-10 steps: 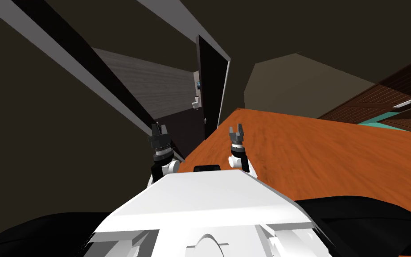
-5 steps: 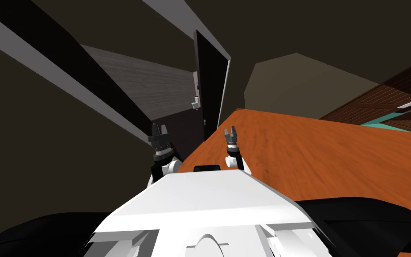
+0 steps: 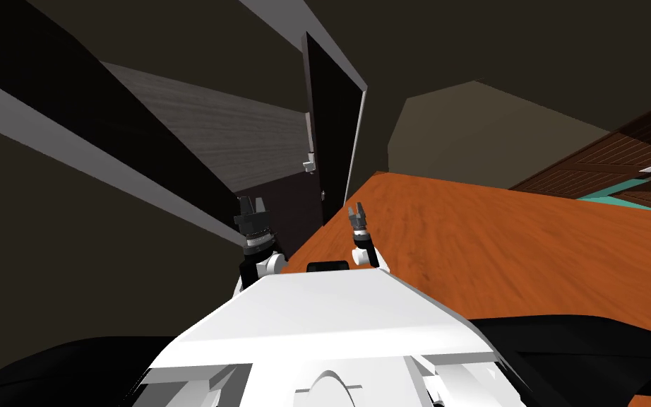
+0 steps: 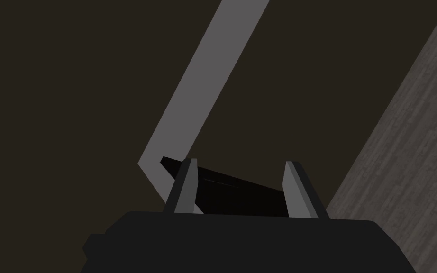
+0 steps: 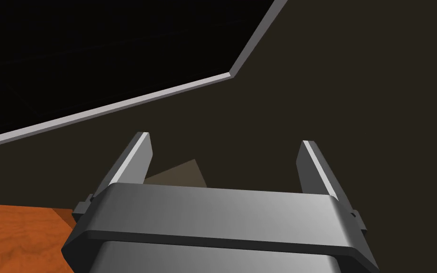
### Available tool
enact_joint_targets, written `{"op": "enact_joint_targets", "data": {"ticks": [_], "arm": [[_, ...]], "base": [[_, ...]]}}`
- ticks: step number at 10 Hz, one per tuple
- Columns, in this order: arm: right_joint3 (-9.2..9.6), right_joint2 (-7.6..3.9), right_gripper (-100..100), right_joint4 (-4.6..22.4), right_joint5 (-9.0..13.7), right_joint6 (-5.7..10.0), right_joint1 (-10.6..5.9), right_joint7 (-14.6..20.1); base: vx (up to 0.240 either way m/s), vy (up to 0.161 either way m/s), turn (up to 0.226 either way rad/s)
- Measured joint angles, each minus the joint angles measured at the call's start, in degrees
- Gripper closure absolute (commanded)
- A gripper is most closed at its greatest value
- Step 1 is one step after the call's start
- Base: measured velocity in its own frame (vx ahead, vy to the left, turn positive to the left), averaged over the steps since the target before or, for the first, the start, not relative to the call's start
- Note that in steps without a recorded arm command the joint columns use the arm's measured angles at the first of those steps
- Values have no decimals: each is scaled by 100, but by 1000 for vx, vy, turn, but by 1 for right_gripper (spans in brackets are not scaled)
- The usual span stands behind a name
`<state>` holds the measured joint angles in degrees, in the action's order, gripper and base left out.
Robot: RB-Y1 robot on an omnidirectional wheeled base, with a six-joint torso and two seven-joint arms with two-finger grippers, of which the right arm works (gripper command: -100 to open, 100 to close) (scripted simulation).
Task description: Push the door open
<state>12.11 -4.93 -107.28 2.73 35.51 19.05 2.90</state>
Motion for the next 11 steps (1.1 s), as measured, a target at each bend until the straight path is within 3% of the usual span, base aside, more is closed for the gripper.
{"op": "enact_joint_targets", "data": {"ticks": [4, 7, 11], "arm": [[233, -93, -100, 509, 12, 70, -219, 72], [484, -73, -100, 890, -23, 126, -359, 60], [791, -127, -100, 1429, -31, 195, -575, 110]], "base": [[130, -40, 1], [104, -37, 0], [121, -49, 2]]}}
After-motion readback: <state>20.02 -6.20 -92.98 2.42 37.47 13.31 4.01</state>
